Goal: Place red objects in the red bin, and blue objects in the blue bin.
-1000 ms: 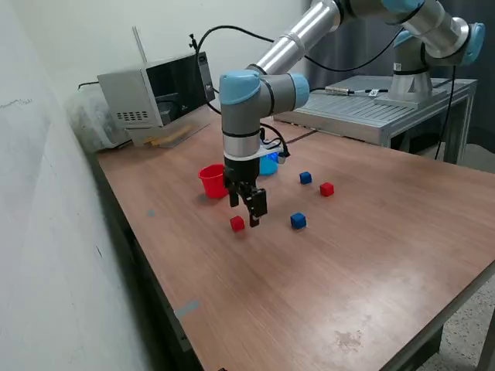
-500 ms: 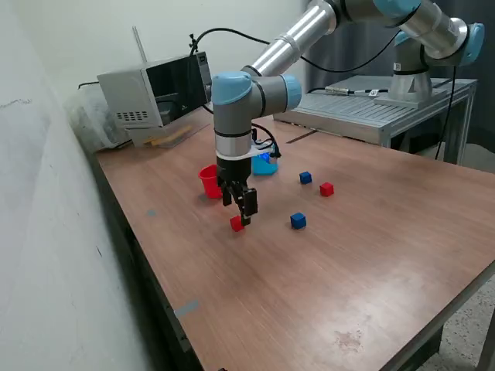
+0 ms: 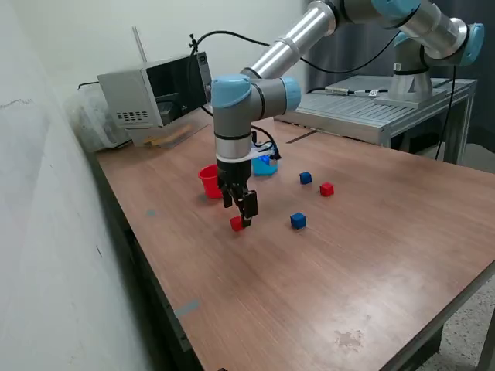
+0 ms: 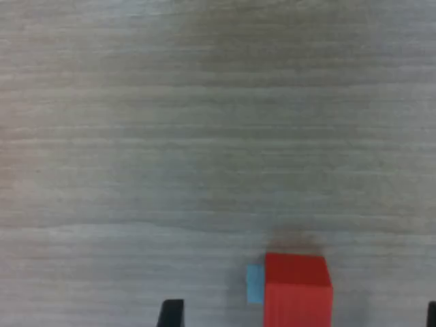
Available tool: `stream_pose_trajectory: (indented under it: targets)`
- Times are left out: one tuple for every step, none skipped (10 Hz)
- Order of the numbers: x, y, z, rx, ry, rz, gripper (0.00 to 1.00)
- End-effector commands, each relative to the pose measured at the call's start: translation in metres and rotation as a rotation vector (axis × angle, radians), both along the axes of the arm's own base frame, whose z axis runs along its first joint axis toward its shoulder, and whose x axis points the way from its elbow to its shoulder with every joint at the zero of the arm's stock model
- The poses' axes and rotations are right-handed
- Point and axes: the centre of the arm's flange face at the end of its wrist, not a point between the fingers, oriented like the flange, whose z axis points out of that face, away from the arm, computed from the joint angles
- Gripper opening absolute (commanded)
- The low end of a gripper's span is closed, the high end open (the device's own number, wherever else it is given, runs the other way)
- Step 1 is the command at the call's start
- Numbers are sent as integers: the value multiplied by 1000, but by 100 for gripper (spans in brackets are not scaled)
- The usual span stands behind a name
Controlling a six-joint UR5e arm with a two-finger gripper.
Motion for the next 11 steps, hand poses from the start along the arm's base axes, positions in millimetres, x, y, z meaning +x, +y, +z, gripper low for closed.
stream_pose_trajectory:
  targets:
    - [2, -5, -8, -2, -11, 5, 100]
    - [2, -6, -8, -2, -11, 5, 100]
    - [2, -5, -8, -2, -10, 3, 100]
    - [2, -5, -7, -3, -8, 3, 0]
    - [2, -5, -8, -5, -8, 4, 0]
    - [2, -5, -7, -5, -6, 2, 0]
    - [2, -6, -10, -13, -10, 3, 0]
    - [2, -7, -11, -17, -11, 3, 0]
    - [2, -7, -12, -20, -12, 4, 0]
    - [2, -5, -13, -17, -13, 2, 0]
    - [1, -1, -14, -15, -18, -1, 0]
